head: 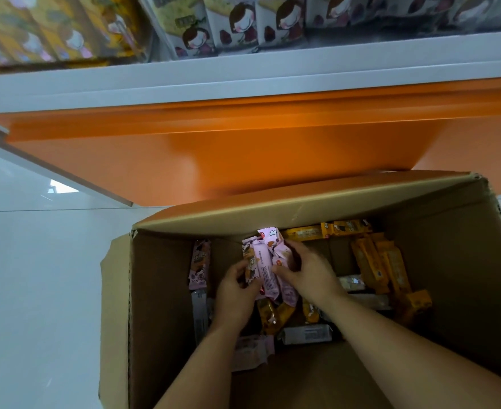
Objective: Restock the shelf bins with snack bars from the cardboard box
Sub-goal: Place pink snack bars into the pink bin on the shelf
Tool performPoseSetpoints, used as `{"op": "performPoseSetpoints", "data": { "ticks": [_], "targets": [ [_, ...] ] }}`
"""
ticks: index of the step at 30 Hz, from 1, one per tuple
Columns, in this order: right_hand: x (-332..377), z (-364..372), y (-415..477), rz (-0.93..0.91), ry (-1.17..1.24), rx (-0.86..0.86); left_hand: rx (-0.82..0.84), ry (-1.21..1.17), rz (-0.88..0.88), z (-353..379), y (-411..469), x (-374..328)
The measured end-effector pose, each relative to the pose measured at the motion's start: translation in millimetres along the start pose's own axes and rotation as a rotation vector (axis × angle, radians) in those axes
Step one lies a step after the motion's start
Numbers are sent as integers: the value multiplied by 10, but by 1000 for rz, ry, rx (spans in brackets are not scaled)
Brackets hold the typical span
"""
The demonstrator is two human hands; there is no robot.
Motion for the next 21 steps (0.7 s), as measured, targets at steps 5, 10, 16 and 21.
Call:
{"op": "performPoseSetpoints", "data": {
  "ticks": [5,10,16,21],
  "targets": [
    [87,77,-68,45,25,25,22,-4,81,48,-49,-33],
    [86,41,-118,8,-182,261,41,13,100,86,-68,-22],
    [32,-64,-71,-73,67,146,22,4,110,43,-54,-12],
    [36,-15,-48,-61,53,9,31,9,137,-1,-58,-23]
  ]
}}
Point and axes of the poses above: each hand's wrist, its own y-axis towards the middle knuckle, its own z-axis out of the palm, x = y × z, the point moved 2 cm from there along y, towards the middle knuckle, and after that the axes turned 10 degrees about -y, right-handed, at the moved point
